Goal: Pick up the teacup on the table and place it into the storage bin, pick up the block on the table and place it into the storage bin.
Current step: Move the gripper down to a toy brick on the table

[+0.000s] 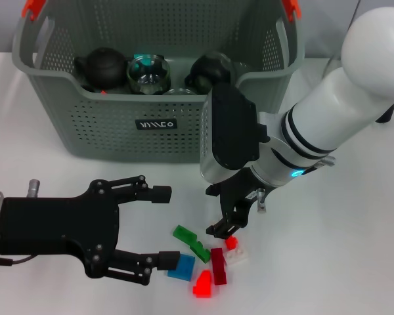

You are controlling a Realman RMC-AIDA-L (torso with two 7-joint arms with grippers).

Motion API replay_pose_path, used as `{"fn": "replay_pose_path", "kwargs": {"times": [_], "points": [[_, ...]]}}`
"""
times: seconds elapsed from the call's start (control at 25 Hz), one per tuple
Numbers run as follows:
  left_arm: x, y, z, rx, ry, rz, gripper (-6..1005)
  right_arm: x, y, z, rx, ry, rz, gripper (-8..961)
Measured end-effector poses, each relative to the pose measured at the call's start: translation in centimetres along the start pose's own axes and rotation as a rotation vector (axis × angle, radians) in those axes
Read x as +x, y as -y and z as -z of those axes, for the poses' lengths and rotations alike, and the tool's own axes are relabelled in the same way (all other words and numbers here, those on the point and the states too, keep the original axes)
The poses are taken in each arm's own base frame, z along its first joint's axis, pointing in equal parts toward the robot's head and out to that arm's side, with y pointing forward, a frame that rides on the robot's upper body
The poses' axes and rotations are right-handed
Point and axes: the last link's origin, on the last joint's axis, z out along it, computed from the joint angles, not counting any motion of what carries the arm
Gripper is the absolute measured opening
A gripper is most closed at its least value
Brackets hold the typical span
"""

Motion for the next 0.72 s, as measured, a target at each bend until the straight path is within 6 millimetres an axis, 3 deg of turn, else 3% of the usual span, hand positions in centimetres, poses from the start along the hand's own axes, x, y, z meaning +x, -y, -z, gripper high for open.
{"fn": "replay_pose_path", "kwargs": {"times": [0.28, 0.72], "points": [[-0.10, -0.05, 0.18, 0.007, -0.002, 0.003, 950, 0.22, 0.03, -0.17, 0.006, 0.002, -0.009, 723], [-0.20, -0.09, 0.25, 0.010, -0.003, 0.007, 950, 0.43, -0.39, -0.93, 0.001, -0.007, -0.004, 715]]}}
